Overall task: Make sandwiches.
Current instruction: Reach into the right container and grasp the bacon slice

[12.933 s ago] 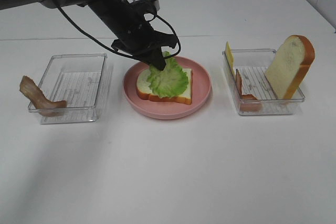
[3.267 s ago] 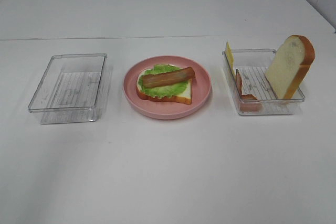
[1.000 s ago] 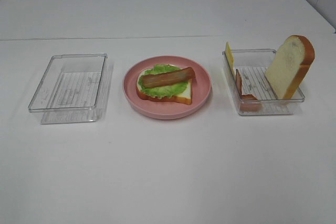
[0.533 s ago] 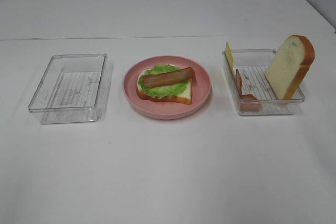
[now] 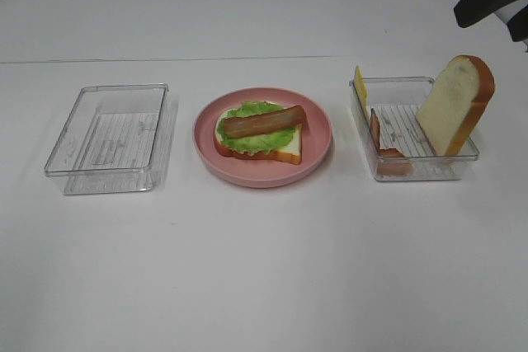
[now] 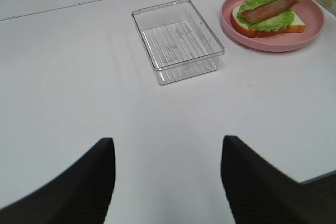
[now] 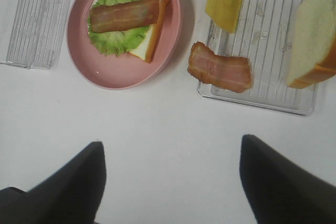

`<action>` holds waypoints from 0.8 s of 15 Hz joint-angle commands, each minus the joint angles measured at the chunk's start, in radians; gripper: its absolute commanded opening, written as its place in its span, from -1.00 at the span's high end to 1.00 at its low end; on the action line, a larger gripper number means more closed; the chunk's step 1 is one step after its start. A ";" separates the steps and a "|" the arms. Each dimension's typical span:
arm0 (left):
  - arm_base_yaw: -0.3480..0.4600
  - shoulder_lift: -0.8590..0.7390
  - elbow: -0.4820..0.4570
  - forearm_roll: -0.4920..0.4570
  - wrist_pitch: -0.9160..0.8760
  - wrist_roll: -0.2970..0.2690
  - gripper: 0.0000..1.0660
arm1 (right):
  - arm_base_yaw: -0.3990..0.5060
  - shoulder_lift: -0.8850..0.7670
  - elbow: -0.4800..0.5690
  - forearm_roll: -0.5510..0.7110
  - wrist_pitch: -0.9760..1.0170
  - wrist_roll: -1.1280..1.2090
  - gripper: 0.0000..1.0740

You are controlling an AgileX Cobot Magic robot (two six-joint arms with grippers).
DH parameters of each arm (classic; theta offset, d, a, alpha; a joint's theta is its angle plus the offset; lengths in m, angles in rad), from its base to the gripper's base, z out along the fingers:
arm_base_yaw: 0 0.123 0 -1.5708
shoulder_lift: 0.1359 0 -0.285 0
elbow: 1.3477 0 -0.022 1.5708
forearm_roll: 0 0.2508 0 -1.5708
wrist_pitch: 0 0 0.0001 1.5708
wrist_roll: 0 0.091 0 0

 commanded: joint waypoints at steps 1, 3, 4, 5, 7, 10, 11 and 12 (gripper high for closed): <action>-0.003 -0.023 0.001 0.002 -0.005 -0.009 -0.09 | -0.004 0.085 -0.060 0.049 0.036 -0.006 -0.28; -0.003 -0.023 0.001 0.002 -0.005 -0.009 -0.09 | 0.023 0.137 -0.087 0.028 0.048 -0.006 -0.28; -0.003 -0.023 0.001 0.002 -0.005 -0.009 -0.09 | 0.058 0.168 -0.096 0.002 0.048 -0.005 -0.28; -0.003 -0.023 0.001 0.002 -0.005 -0.009 -0.09 | 0.101 0.195 -0.105 -0.014 0.047 0.000 -0.28; -0.003 -0.023 0.001 0.002 -0.005 -0.009 -0.09 | 0.192 0.253 -0.110 -0.034 0.028 0.043 -0.28; -0.003 -0.023 0.001 0.002 -0.005 -0.009 -0.09 | 0.265 0.348 -0.158 -0.040 -0.003 0.088 -0.28; -0.003 -0.023 0.001 0.002 -0.005 -0.008 -0.09 | 0.265 0.408 -0.204 -0.049 0.009 0.157 -0.25; -0.003 -0.023 0.001 0.002 -0.005 -0.008 -0.09 | 0.264 0.449 -0.234 -0.104 0.022 0.198 -0.20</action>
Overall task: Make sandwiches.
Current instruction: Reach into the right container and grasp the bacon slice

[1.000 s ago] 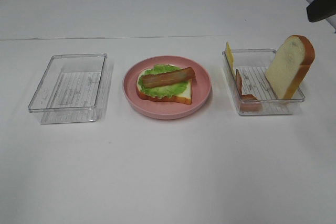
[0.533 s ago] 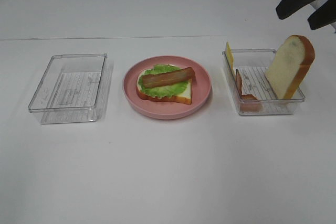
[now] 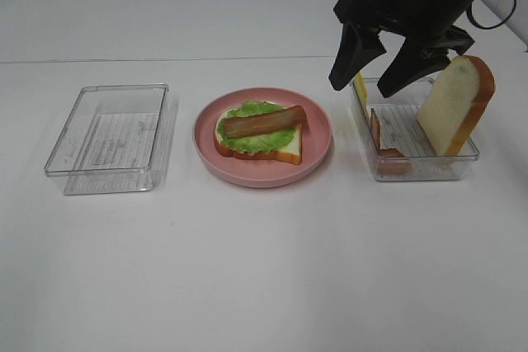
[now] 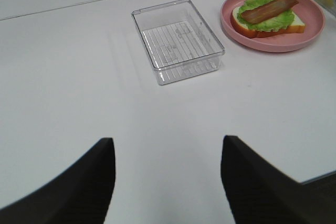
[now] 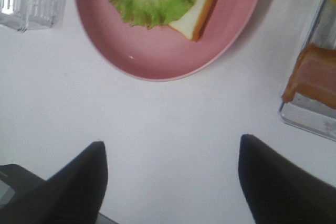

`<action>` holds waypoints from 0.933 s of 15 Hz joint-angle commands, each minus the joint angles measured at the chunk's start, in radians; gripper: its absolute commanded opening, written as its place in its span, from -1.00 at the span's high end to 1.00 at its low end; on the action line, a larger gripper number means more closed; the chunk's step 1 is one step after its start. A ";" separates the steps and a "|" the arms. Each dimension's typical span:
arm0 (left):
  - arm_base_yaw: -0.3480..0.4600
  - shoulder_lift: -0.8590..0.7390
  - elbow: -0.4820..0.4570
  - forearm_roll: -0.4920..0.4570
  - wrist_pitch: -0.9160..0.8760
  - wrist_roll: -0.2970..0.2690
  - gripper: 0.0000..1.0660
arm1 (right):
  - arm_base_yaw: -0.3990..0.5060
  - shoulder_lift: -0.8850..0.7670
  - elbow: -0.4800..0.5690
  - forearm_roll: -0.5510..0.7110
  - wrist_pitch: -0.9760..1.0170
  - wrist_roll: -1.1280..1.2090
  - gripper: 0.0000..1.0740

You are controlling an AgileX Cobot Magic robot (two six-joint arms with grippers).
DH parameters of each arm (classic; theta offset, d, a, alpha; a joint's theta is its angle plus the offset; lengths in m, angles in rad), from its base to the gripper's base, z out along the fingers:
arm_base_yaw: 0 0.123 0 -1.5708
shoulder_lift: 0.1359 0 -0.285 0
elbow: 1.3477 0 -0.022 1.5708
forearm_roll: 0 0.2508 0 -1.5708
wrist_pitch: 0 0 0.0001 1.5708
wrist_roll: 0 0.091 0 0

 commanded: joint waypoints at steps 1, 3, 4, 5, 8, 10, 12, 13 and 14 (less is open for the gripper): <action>-0.003 -0.023 0.001 0.002 -0.005 -0.005 -0.09 | 0.001 0.086 -0.072 -0.109 0.033 0.086 -0.18; -0.003 -0.023 0.001 0.002 -0.005 -0.005 -0.09 | 0.001 0.132 -0.116 -0.141 0.045 0.095 -0.18; -0.003 -0.023 0.001 0.002 -0.005 -0.005 -0.09 | 0.001 0.164 -0.140 -0.148 0.053 0.095 -0.18; -0.003 -0.023 0.001 0.002 -0.005 -0.005 -0.09 | 0.001 0.191 -0.164 -0.148 0.069 0.095 -0.18; -0.003 -0.023 0.001 0.002 -0.005 -0.005 -0.09 | 0.001 0.241 -0.164 -0.154 0.077 0.094 -0.18; -0.003 -0.023 0.001 0.002 -0.005 -0.005 -0.09 | 0.001 0.259 -0.164 -0.158 0.050 0.094 -0.13; -0.003 -0.023 0.001 0.002 -0.005 -0.005 -0.09 | 0.001 0.262 -0.164 -0.163 0.027 0.094 0.02; -0.003 -0.023 0.001 0.002 -0.005 -0.005 -0.09 | 0.001 0.262 -0.164 -0.173 0.027 0.094 0.07; -0.003 -0.023 0.001 0.002 -0.005 -0.005 -0.09 | 0.001 0.262 -0.164 -0.178 0.027 0.094 0.08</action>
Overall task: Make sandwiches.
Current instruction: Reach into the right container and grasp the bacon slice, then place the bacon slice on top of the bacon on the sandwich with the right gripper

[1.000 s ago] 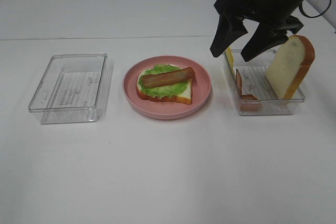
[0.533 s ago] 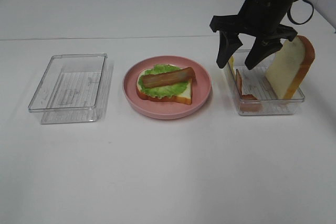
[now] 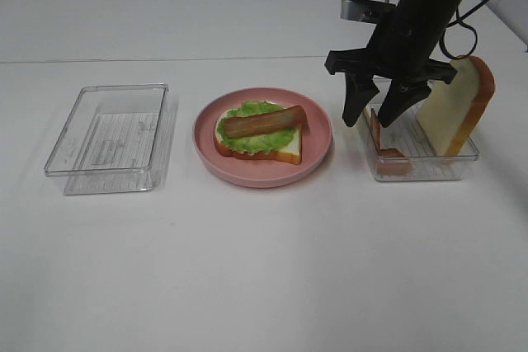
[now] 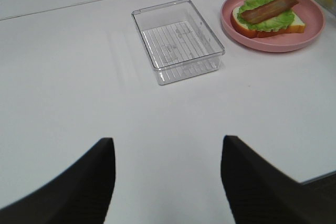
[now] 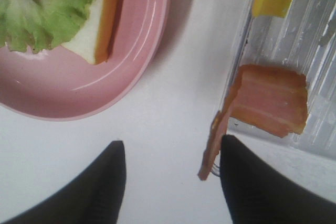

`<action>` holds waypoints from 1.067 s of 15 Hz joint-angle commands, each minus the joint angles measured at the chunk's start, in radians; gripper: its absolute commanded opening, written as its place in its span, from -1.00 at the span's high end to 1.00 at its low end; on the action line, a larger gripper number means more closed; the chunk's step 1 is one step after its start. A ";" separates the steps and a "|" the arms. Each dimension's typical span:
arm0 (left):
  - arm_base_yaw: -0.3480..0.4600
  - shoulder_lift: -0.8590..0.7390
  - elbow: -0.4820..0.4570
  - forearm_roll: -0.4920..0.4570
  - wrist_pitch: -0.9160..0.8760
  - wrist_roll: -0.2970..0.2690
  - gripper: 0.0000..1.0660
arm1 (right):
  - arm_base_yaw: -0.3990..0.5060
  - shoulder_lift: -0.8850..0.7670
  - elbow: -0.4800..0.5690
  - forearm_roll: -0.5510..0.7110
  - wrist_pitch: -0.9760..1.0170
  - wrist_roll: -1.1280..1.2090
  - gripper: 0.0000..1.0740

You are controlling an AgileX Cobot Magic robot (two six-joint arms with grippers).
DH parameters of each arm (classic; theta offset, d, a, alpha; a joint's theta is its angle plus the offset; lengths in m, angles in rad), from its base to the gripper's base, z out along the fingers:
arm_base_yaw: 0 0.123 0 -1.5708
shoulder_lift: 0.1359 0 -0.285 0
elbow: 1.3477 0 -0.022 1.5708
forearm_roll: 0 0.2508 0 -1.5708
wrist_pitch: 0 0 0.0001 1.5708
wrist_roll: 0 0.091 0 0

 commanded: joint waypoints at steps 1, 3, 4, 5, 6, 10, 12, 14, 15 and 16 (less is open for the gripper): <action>-0.003 -0.023 0.001 0.001 -0.005 -0.005 -0.09 | 0.001 0.006 -0.005 -0.023 -0.004 0.004 0.08; -0.003 -0.023 0.001 0.001 -0.005 -0.005 -0.09 | 0.001 0.007 -0.005 -0.033 -0.004 0.004 0.08; -0.003 -0.023 0.001 0.001 -0.005 -0.005 -0.09 | 0.001 0.009 -0.005 -0.033 -0.001 0.004 0.08; -0.003 -0.023 0.001 0.001 -0.005 -0.004 -0.09 | 0.001 0.016 -0.005 -0.033 0.009 0.004 0.08; -0.003 -0.023 0.001 0.001 -0.005 -0.004 -0.09 | 0.001 0.022 -0.005 -0.033 0.009 0.004 0.08; -0.003 -0.023 0.001 0.001 -0.005 -0.004 -0.09 | 0.001 0.033 -0.005 -0.037 -0.003 0.040 0.50; -0.003 -0.023 0.001 0.001 -0.005 -0.004 -0.09 | 0.001 0.033 -0.005 -0.038 -0.003 0.034 0.73; -0.003 -0.023 0.001 0.001 -0.005 -0.004 -0.09 | 0.001 0.033 -0.005 -0.038 -0.001 0.032 1.00; -0.003 -0.023 0.001 0.001 -0.005 -0.004 -0.09 | 0.001 0.033 -0.005 -0.038 0.002 0.025 1.00; -0.003 -0.023 0.001 0.001 -0.005 -0.004 -0.09 | 0.001 0.033 -0.005 -0.038 0.007 0.024 1.00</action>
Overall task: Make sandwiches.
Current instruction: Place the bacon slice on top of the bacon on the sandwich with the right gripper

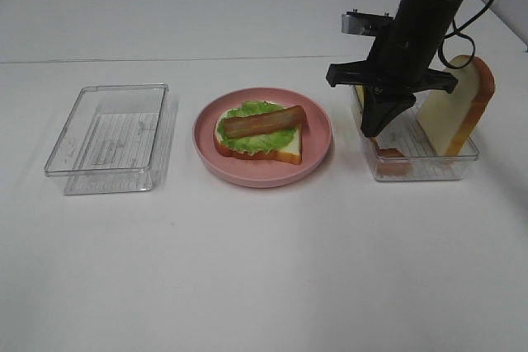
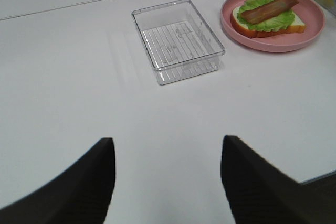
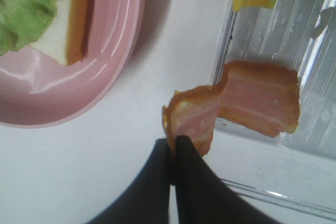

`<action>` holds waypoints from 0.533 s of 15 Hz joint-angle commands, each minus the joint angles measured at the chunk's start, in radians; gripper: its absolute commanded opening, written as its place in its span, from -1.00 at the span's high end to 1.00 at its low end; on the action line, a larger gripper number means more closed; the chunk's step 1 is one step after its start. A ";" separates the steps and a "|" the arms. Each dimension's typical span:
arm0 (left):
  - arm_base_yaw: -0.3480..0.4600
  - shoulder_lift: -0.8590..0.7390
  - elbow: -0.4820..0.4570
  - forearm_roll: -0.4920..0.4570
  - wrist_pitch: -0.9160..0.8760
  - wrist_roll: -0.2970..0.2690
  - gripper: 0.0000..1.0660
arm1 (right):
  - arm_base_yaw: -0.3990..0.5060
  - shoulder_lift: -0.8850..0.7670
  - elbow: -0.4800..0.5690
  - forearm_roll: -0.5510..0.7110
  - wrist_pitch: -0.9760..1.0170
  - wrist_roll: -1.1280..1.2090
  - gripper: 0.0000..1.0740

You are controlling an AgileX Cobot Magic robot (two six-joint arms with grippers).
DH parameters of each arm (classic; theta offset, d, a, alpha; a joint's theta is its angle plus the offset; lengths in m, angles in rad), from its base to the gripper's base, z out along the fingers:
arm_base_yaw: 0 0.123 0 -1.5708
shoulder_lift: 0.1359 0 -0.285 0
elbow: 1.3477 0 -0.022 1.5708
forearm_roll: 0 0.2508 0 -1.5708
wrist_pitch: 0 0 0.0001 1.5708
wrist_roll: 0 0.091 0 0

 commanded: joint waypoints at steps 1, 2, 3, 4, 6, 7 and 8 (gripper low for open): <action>-0.003 -0.023 0.001 0.001 -0.005 -0.004 -0.09 | 0.001 -0.006 -0.004 -0.004 0.008 -0.008 1.00; -0.003 -0.023 0.001 0.001 -0.005 -0.004 -0.09 | 0.001 -0.016 -0.004 -0.003 0.008 -0.008 1.00; -0.003 -0.023 0.001 0.001 -0.005 -0.004 -0.09 | 0.001 -0.023 -0.004 -0.003 0.009 -0.008 1.00; -0.003 -0.023 0.001 0.001 -0.005 -0.004 -0.09 | 0.001 -0.041 -0.005 -0.003 0.013 -0.008 1.00; -0.003 -0.023 0.001 0.001 -0.005 -0.004 -0.09 | 0.001 -0.088 -0.005 -0.004 0.025 -0.008 1.00; -0.003 -0.023 0.001 0.001 -0.005 -0.004 -0.09 | 0.001 -0.114 -0.005 -0.003 0.028 -0.010 1.00; -0.003 -0.023 0.001 0.001 -0.005 -0.004 -0.09 | 0.001 -0.145 -0.005 0.000 0.029 -0.013 1.00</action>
